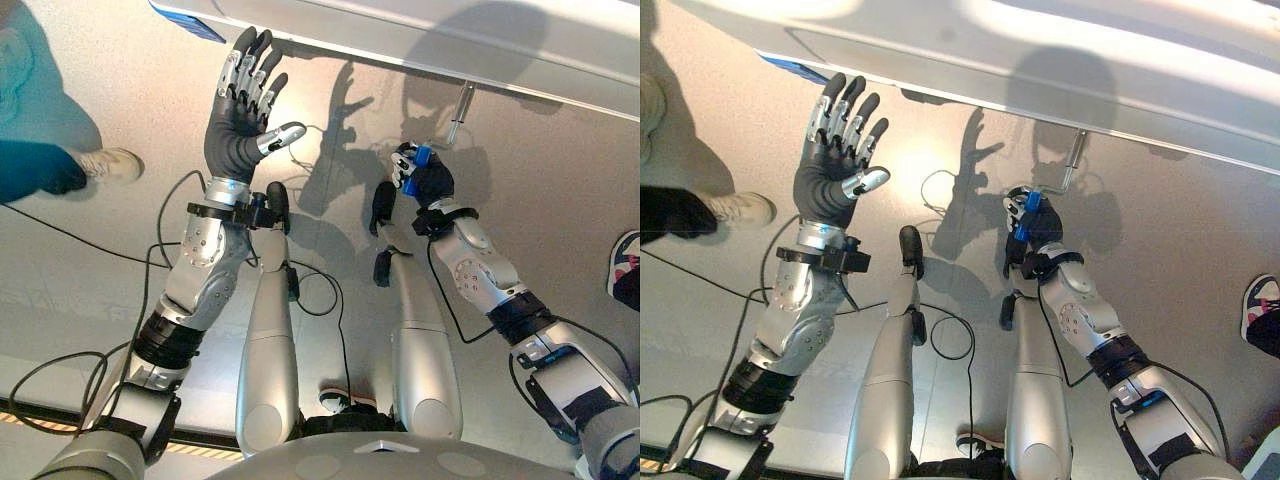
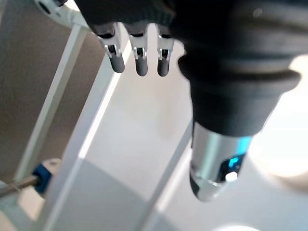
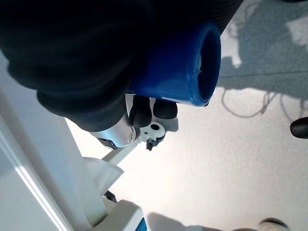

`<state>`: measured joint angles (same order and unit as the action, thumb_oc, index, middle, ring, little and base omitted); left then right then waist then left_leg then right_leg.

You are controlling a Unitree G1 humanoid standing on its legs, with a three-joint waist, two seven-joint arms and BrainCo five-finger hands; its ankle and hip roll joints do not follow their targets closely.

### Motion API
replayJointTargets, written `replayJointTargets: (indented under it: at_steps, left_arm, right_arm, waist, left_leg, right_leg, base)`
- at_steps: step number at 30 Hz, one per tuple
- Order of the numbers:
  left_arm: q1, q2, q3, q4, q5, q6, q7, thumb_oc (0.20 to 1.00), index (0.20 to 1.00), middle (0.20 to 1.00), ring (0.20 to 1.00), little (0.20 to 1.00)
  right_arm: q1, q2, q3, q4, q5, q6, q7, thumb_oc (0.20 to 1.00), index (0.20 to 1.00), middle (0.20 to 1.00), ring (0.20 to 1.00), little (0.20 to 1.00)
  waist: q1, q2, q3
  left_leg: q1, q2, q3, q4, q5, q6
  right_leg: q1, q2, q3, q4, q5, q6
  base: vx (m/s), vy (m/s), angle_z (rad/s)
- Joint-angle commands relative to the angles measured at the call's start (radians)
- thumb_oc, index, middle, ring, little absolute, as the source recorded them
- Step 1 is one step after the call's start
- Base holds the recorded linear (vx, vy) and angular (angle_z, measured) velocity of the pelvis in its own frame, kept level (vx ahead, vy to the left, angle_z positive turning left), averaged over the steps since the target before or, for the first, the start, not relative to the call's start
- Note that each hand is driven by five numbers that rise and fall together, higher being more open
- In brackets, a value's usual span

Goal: Raise the hospital bed

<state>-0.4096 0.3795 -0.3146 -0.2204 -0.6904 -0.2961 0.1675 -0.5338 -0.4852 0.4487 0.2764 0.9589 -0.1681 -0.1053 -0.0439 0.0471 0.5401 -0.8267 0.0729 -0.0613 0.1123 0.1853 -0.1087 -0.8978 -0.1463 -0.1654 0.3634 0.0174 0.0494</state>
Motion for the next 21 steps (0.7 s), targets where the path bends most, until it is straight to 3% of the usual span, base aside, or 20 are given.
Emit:
replayJointTargets:
  at_steps: [1,5,11,12,16,21]
  left_arm:
    - [-0.02,0.074,-0.032,-0.121,-0.004,-0.045,-0.031,1.0,1.0,1.0,1.0,1.0]
    - [-0.028,0.07,-0.037,-0.113,-0.006,-0.043,-0.036,1.0,1.0,1.0,1.0,1.0]
    - [-0.031,0.053,-0.065,-0.128,-0.048,-0.053,-0.046,1.0,1.0,1.0,1.0,1.0]
    - [-0.031,0.054,-0.064,-0.128,-0.048,-0.053,-0.046,1.0,1.0,1.0,1.0,1.0]
    - [-0.058,0.05,-0.107,-0.132,-0.064,-0.046,-0.055,1.0,1.0,1.0,1.0,1.0]
    - [-0.077,0.038,-0.12,-0.136,-0.053,-0.046,-0.053,1.0,1.0,1.0,1.0,1.0]
  right_arm:
    - [-0.229,0.135,0.137,-0.25,-0.065,-0.056,0.14,0.2,0.2,0.2,0.2,0.2]
    - [-0.251,0.161,0.152,-0.21,-0.087,-0.045,0.138,0.2,0.2,0.2,0.2,0.2]
    - [-0.411,0.296,0.111,0.314,-0.195,0.0,0.026,0.2,0.2,0.2,0.2,0.2]
    - [-0.413,0.296,0.111,0.316,-0.194,-0.001,0.026,0.2,0.2,0.2,0.2,0.2]
    - [-0.504,0.303,0.047,0.641,-0.221,0.035,-0.02,0.2,0.2,0.2,0.2,0.2]
    - [-0.539,0.261,0.015,0.8,-0.29,0.062,-0.021,0.2,0.2,0.2,0.2,0.2]
  waist:
    - [0.062,-0.051,-0.02]
    - [0.07,-0.042,-0.02]
    - [0.116,0.003,-0.02]
    - [0.116,0.003,-0.02]
    - [0.132,0.032,-0.02]
    - [0.137,0.054,-0.02]
  left_leg:
    - [0.015,-0.073,0.006,0.094,-0.123,0.035]
    - [0.018,-0.077,0.003,0.091,-0.124,0.037]
    - [0.009,-0.088,0.001,0.108,-0.137,0.046]
    - [0.008,-0.088,0.001,0.108,-0.137,0.046]
    - [-0.022,-0.094,0.006,0.126,-0.148,0.053]
    - [-0.047,-0.099,0.006,0.134,-0.151,0.058]
  right_leg:
    - [0.104,-0.036,-0.012,-0.202,0.093,0.11]
    - [0.112,-0.039,-0.014,-0.206,0.09,0.112]
    - [0.1,-0.051,-0.01,-0.185,0.081,0.108]
    - [0.1,-0.051,-0.01,-0.184,0.081,0.108]
    - [0.064,-0.053,-0.002,-0.158,0.07,0.104]
    - [0.029,-0.055,0.004,-0.138,0.063,0.105]
  base:
    - [0.03,0.043,0.04]
    - [0.01,0.023,0.02]
    - [0.0,0.028,0.01]
    - [0.01,0.032,0.04]
    - [0.01,0.05,0.1]
    - [0.0,0.018,0.03]
